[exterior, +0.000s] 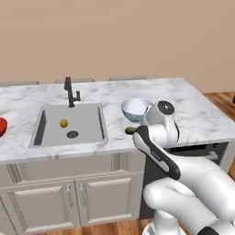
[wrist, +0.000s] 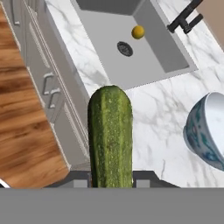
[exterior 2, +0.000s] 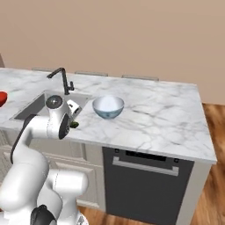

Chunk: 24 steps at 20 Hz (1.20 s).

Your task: Pick the squashs from the cabinet and place them in one bowl. Pick the lemon from the sink and place it in the other bowl.

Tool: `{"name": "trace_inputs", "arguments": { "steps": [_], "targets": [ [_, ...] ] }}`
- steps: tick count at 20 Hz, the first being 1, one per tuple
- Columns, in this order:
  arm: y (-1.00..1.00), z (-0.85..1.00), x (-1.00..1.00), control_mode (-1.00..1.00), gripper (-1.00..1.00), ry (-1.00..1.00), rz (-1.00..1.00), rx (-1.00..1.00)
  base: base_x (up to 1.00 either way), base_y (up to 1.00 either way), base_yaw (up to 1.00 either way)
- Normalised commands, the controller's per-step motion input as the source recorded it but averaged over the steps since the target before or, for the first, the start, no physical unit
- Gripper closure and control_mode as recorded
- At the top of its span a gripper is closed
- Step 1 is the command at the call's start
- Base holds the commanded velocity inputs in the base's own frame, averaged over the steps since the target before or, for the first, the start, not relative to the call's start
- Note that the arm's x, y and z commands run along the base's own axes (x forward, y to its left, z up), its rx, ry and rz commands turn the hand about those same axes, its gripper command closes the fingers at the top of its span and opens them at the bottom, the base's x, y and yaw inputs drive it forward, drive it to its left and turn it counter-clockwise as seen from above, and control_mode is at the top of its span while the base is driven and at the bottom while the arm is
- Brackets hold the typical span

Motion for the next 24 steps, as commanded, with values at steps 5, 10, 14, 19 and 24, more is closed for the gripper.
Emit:
{"name": "trace_inputs", "arguments": {
  "steps": [5, 10, 14, 19, 24],
  "targets": [
    [0.00, 0.00, 0.00, 1.00, 1.00, 0.00, 0.00, 0.00, 0.46, 0.00, 0.03],
    [0.00, 0.00, 0.00, 1.00, 1.00, 0.00, 0.00, 0.00, 0.30, 0.02, 0.03],
    [0.00, 0.00, 0.00, 1.00, 1.00, 0.00, 0.00, 0.00, 0.27, 0.01, 0.03],
    [0.00, 0.00, 0.00, 1.00, 1.00, 0.00, 0.00, 0.00, 0.26, 0.01, 0.03],
    [0.00, 0.00, 0.02, -1.00, 1.00, 0.00, 0.01, 0.00, 0.16, 0.00, 0.03]
  ]
}}
